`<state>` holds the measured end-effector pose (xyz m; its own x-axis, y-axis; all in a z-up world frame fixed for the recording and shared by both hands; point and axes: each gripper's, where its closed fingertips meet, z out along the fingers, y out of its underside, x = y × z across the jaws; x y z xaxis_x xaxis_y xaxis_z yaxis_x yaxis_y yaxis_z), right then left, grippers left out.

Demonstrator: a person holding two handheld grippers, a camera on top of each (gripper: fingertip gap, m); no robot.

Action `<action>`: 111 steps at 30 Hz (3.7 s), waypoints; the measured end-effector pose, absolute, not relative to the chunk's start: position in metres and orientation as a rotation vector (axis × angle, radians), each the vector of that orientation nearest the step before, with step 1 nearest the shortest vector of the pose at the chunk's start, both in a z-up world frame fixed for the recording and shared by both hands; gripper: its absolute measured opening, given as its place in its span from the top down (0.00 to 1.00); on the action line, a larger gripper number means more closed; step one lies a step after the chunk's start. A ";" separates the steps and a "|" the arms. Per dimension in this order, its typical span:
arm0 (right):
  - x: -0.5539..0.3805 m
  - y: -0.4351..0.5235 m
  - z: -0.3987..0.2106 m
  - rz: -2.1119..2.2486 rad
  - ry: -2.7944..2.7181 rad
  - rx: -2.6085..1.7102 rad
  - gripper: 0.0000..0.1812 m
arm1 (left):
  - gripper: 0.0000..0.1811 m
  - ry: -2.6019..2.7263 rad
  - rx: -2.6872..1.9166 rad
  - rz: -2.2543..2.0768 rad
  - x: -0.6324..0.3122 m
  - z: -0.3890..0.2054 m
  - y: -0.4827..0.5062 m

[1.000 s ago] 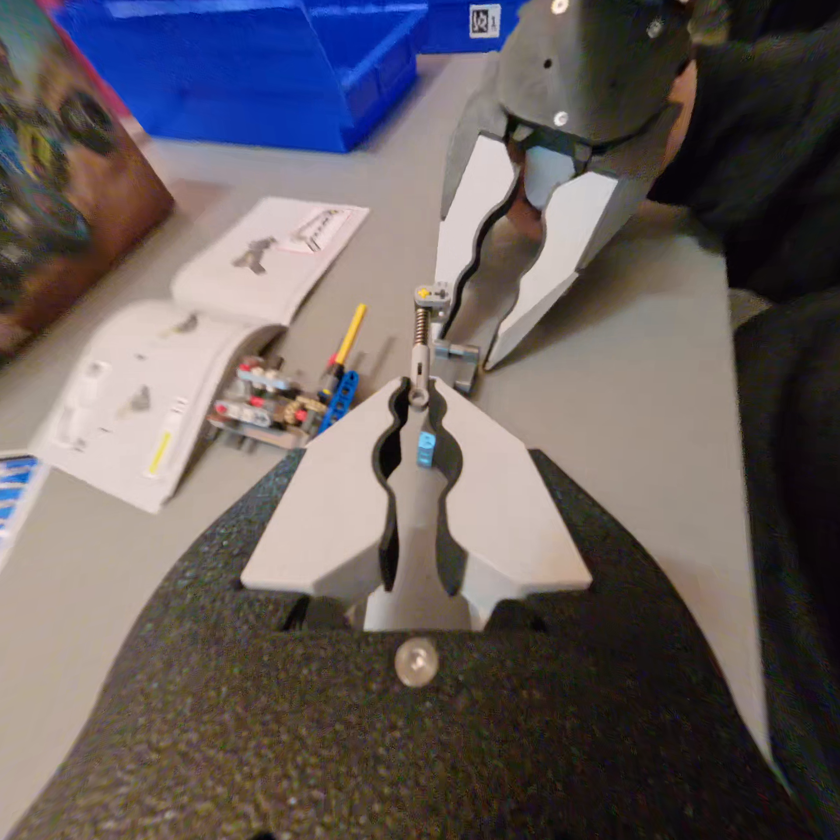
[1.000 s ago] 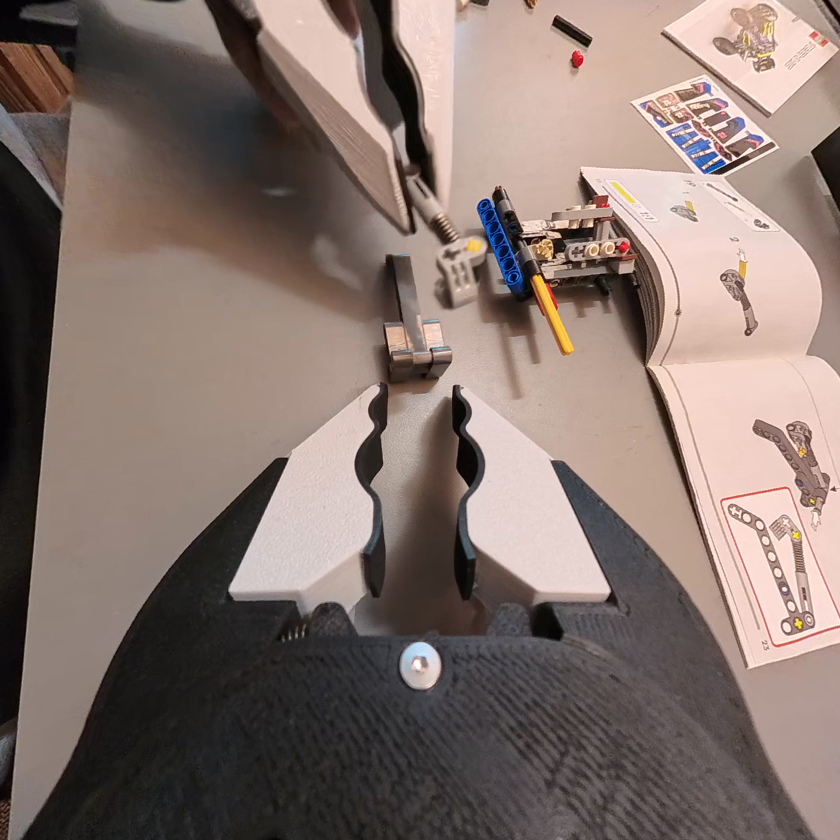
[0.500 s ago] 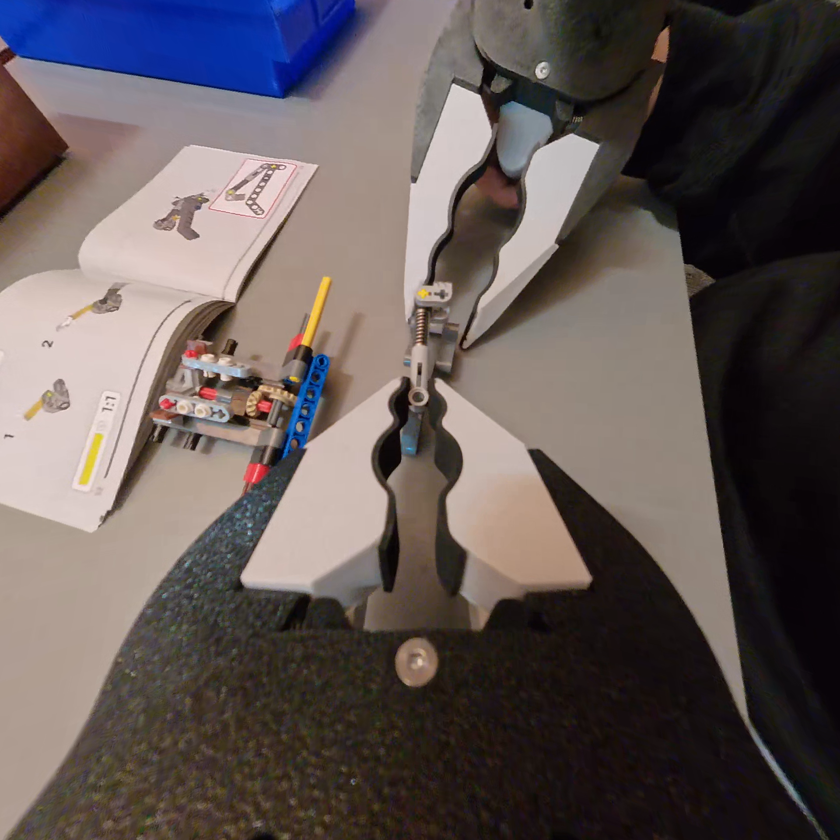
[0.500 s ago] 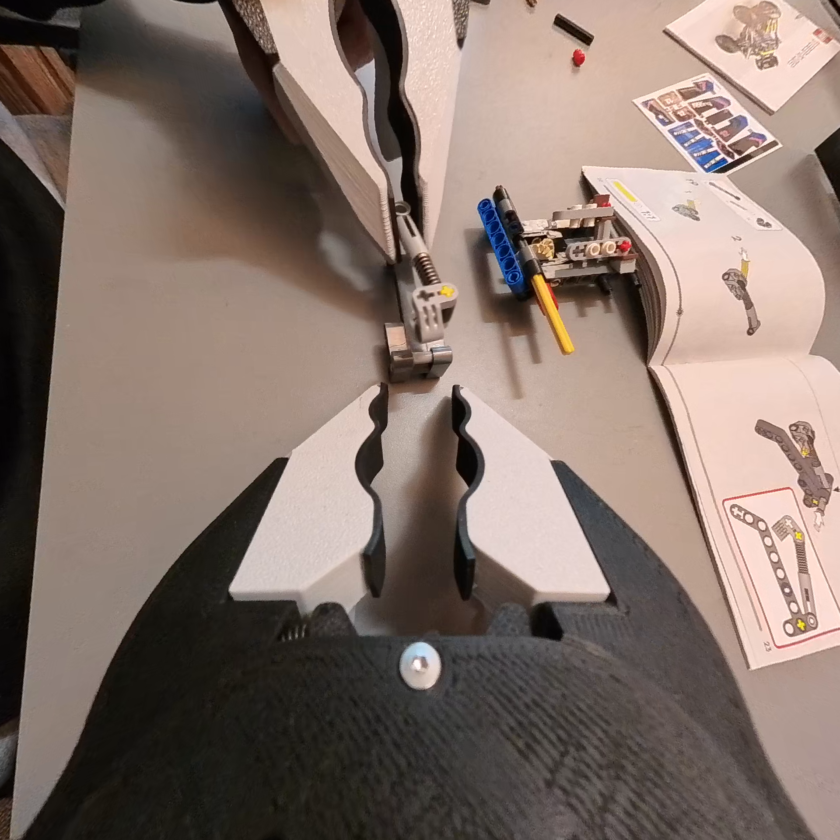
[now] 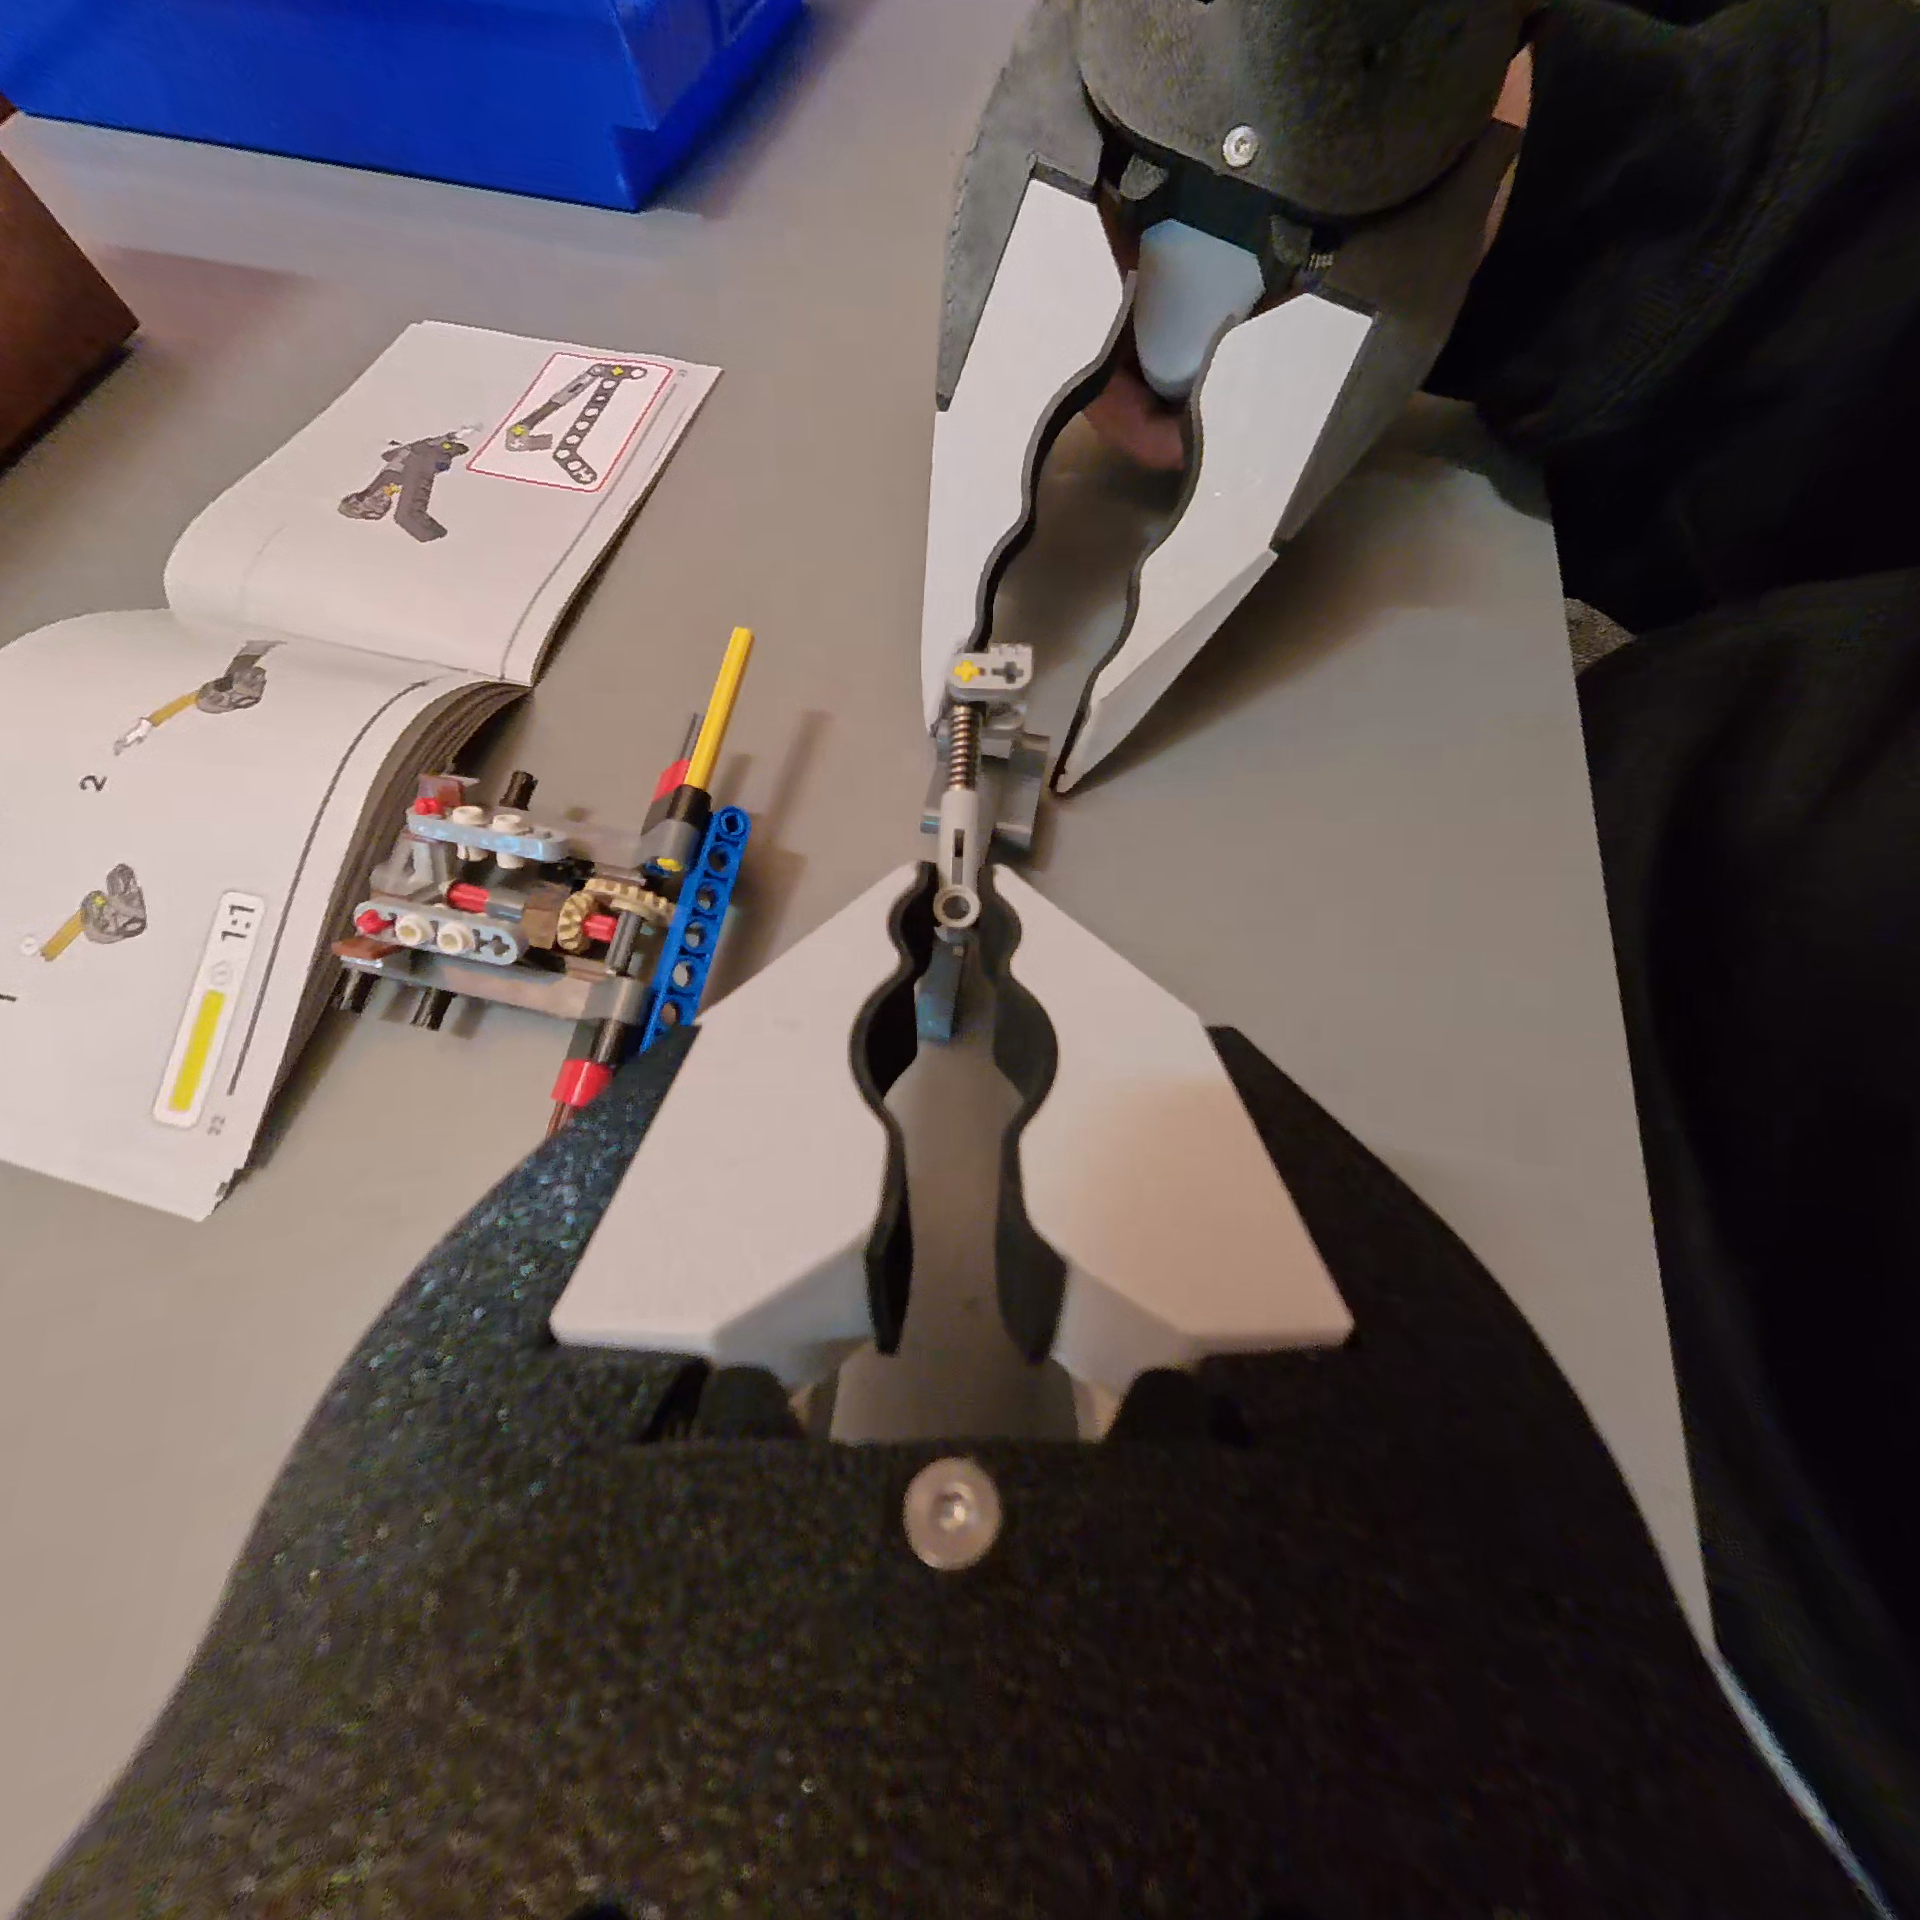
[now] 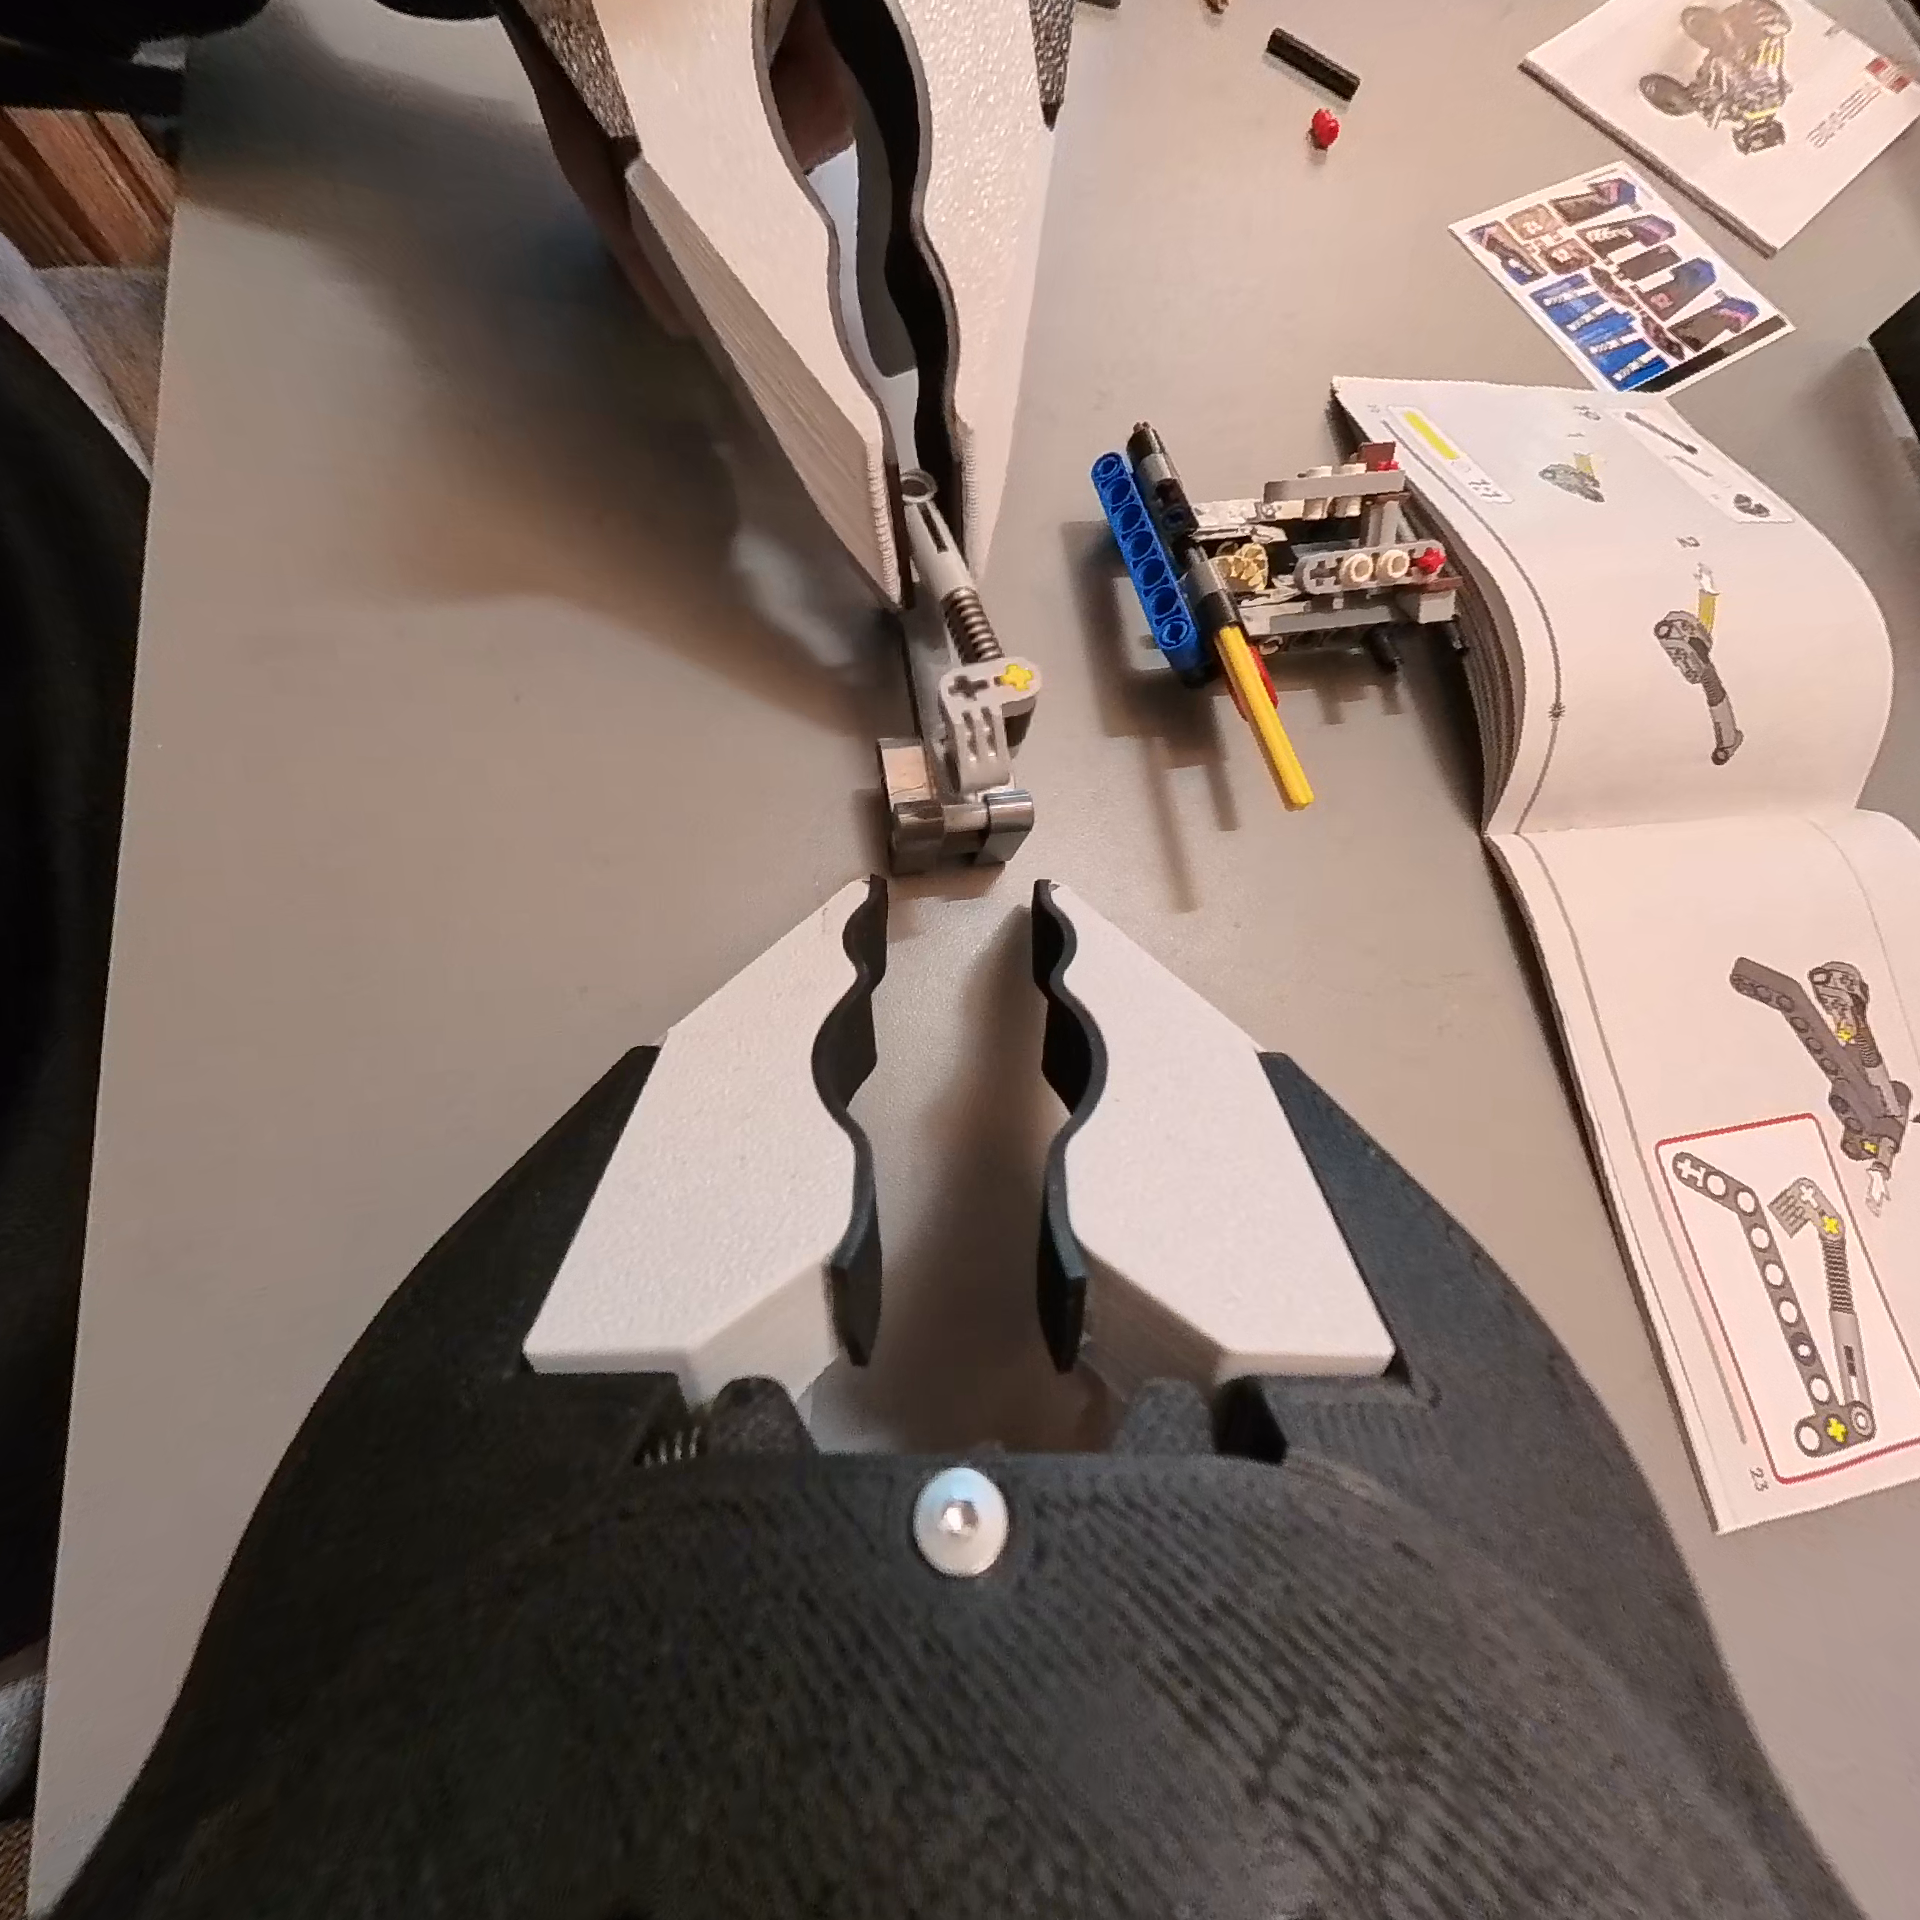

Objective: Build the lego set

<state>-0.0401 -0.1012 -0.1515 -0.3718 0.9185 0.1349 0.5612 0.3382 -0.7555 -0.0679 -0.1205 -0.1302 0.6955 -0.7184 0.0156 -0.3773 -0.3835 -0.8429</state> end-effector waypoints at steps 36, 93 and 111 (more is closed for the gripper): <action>-0.040 -0.102 -0.151 0.835 -2.051 -1.285 0.86 | 0.97 0.809 -1.978 -0.486 -0.073 -0.124 -0.118; -0.048 -0.083 -0.076 1.114 -1.609 -1.303 0.79 | 0.97 1.461 -1.393 1.027 -0.110 -0.083 -0.106; -0.047 -0.081 -0.118 0.916 -1.786 -1.348 0.80 | 0.79 1.518 -1.891 0.596 -0.146 -0.113 -0.171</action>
<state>-0.0469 -0.0813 -0.1183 -0.2053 0.9713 0.1199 0.4697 0.2053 -0.8586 -0.1459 -0.1715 -0.1127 0.2325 -0.6849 -0.6906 -0.9718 -0.1341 -0.1941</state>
